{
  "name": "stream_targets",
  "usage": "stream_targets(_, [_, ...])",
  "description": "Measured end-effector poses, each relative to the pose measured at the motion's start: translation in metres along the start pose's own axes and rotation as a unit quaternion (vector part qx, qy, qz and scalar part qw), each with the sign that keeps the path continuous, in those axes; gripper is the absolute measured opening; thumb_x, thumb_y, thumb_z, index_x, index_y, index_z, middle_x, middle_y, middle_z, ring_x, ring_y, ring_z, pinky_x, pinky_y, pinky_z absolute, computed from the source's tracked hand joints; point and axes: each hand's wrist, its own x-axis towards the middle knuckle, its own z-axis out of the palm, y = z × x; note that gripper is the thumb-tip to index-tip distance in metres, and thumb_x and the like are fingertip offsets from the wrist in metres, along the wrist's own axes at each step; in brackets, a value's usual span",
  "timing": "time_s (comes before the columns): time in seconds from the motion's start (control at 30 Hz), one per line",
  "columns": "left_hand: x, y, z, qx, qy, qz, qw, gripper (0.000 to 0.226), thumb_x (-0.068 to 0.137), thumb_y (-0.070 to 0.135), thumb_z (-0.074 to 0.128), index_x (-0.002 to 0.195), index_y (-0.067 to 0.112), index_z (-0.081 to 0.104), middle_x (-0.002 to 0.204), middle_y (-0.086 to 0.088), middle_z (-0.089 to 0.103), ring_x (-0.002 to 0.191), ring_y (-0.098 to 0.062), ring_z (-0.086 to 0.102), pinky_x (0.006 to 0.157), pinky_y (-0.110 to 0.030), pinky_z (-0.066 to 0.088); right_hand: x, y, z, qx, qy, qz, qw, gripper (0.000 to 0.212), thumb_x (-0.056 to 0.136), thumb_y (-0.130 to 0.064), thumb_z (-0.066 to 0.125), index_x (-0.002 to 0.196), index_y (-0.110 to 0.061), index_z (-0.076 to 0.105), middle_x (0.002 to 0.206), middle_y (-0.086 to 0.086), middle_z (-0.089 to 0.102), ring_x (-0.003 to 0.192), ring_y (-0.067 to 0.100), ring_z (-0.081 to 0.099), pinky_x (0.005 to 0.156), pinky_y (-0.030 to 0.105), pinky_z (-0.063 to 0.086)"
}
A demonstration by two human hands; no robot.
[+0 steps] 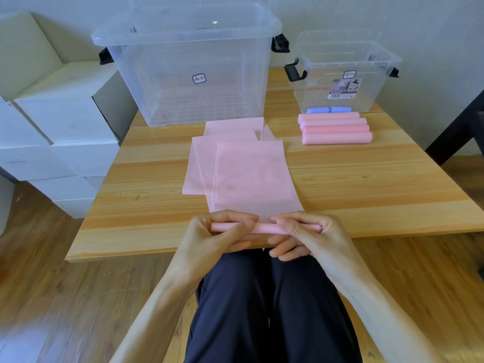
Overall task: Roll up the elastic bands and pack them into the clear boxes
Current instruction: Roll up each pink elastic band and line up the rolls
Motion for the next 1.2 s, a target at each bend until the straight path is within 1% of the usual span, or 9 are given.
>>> stream_targets(0.13, [-0.0006,0.0003,-0.0003,0.017,0.008,-0.002,1.000,0.028,0.080,0.026,0.068,0.099,0.008,0.076,0.094,-0.011,0.078,0.093,-0.021,0.075,0.076,-0.022,0.058,0.0001,0.0012,-0.0017,0.003,0.009,-0.010,1.000,0.023,0.075,-0.019,0.075,0.096,-0.009,0.077,0.081,0.015,0.076,0.073,0.028,0.075,0.062,0.029,0.061])
stream_targets(0.2, [-0.0003,-0.0003,-0.0008,0.005,-0.001,0.001,1.000,0.026,0.079,0.021,0.070,0.100,0.007,0.076,0.096,-0.011,0.077,0.095,-0.021,0.074,0.079,-0.023,0.059,0.0008,0.0012,-0.0021,0.005,0.015,-0.010,1.000,0.021,0.078,-0.018,0.073,0.093,-0.005,0.077,0.082,0.015,0.076,0.072,0.029,0.075,0.061,0.029,0.061])
stream_targets(0.3, [-0.0007,0.0002,0.0008,-0.020,0.010,0.009,1.000,0.021,0.078,0.012,0.070,0.096,0.002,0.074,0.089,-0.011,0.077,0.086,-0.019,0.076,0.072,-0.019,0.058,0.0015,0.0009,-0.0012,-0.001,0.010,-0.002,1.000,0.018,0.083,-0.020,0.071,0.094,-0.006,0.077,0.083,0.015,0.076,0.071,0.030,0.075,0.061,0.029,0.060])
stream_targets(0.4, [-0.0006,-0.0006,0.0020,-0.010,0.026,0.009,1.000,0.014,0.085,0.009,0.068,0.096,0.002,0.074,0.086,-0.011,0.078,0.083,-0.019,0.076,0.068,-0.019,0.057,0.0001,0.0002,0.0001,0.007,0.000,0.002,1.000,0.028,0.077,-0.023,0.073,0.104,-0.014,0.075,0.081,0.015,0.076,0.073,0.029,0.075,0.063,0.028,0.060])
stream_targets(0.63, [-0.0018,-0.0003,-0.0036,0.024,-0.001,-0.012,1.000,0.030,0.077,0.024,0.070,0.103,0.009,0.073,0.093,-0.013,0.077,0.093,-0.020,0.075,0.075,-0.020,0.058,0.0000,-0.0003,0.0005,0.006,0.012,-0.009,1.000,0.031,0.078,-0.022,0.072,0.109,-0.017,0.074,0.080,0.016,0.075,0.068,0.030,0.074,0.059,0.027,0.059])
stream_targets(0.77, [-0.0022,-0.0001,-0.0042,0.017,0.006,-0.008,1.000,0.029,0.076,0.025,0.069,0.099,0.009,0.074,0.091,-0.011,0.078,0.091,-0.019,0.075,0.071,-0.018,0.057,-0.0004,-0.0022,0.0001,0.009,-0.003,0.000,1.000,0.026,0.078,-0.024,0.072,0.103,-0.017,0.077,0.078,0.018,0.074,0.067,0.033,0.074,0.057,0.028,0.059])
stream_targets(0.9, [-0.0021,-0.0009,-0.0023,0.032,0.006,0.001,0.999,0.022,0.083,0.026,0.066,0.096,0.010,0.074,0.088,-0.009,0.078,0.089,-0.017,0.076,0.072,-0.019,0.057,-0.0015,-0.0016,-0.0023,-0.007,-0.015,-0.001,1.000,0.029,0.073,-0.019,0.076,0.102,-0.015,0.076,0.080,0.015,0.076,0.073,0.029,0.075,0.062,0.028,0.060])
stream_targets(1.07, [-0.0007,-0.0022,-0.0034,-0.008,-0.013,0.006,1.000,0.031,0.088,0.027,0.061,0.109,0.007,0.072,0.100,-0.016,0.076,0.099,-0.026,0.073,0.087,-0.029,0.058,-0.0015,-0.0016,-0.0022,-0.014,-0.006,-0.002,1.000,0.023,0.079,-0.024,0.072,0.094,-0.008,0.077,0.083,0.013,0.076,0.072,0.030,0.075,0.062,0.030,0.061])
stream_targets(1.2, [-0.0012,-0.0018,-0.0029,-0.029,-0.018,0.009,0.999,0.032,0.089,0.024,0.058,0.105,0.000,0.071,0.100,-0.016,0.076,0.097,-0.029,0.074,0.080,-0.024,0.059,-0.0013,-0.0028,-0.0018,-0.015,-0.014,0.004,1.000,0.023,0.081,-0.026,0.070,0.094,-0.009,0.077,0.084,0.014,0.076,0.072,0.031,0.075,0.061,0.030,0.061])
